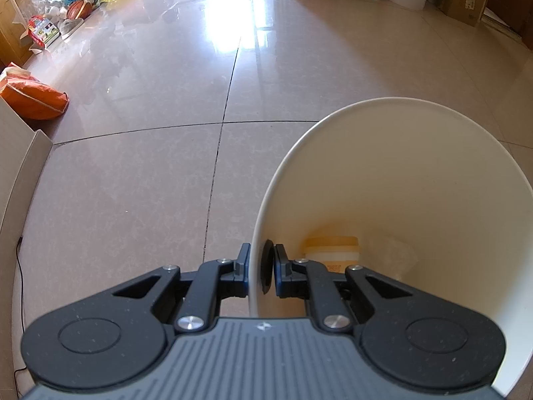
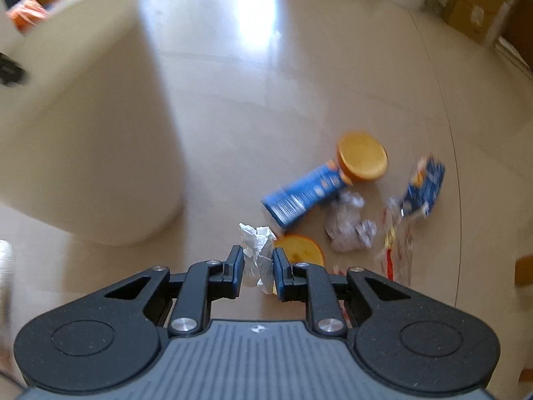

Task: Collect trash
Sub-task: 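Carry the tissue over the bin and release it with the right tool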

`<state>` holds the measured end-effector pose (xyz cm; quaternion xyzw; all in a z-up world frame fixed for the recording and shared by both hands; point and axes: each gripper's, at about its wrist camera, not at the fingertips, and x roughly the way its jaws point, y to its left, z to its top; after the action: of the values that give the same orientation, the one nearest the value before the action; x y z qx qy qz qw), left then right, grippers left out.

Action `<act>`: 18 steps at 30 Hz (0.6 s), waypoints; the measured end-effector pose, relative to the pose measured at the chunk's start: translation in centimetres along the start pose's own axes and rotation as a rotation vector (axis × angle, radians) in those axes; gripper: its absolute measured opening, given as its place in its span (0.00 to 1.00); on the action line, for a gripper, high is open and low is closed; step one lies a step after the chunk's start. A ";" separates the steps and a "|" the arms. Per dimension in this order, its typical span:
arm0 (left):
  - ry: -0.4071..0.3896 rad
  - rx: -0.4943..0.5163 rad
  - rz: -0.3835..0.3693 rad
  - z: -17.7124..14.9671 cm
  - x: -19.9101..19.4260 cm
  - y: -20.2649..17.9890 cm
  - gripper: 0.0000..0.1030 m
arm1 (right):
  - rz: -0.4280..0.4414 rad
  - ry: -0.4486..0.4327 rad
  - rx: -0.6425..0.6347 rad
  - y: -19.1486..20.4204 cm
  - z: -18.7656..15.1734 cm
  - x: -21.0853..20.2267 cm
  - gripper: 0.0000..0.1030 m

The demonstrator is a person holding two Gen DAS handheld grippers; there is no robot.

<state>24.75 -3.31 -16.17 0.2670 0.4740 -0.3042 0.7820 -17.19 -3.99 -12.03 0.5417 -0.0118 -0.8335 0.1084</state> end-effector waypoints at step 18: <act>0.002 0.004 0.001 0.2 0.0 -0.6 0.11 | 0.184 -0.174 -0.207 8.0 9.8 -12.3 0.23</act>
<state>24.43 -3.80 -16.16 0.2689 0.4739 -0.3044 0.7813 -19.96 -10.39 4.22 0.4500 0.0151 -0.8606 0.2380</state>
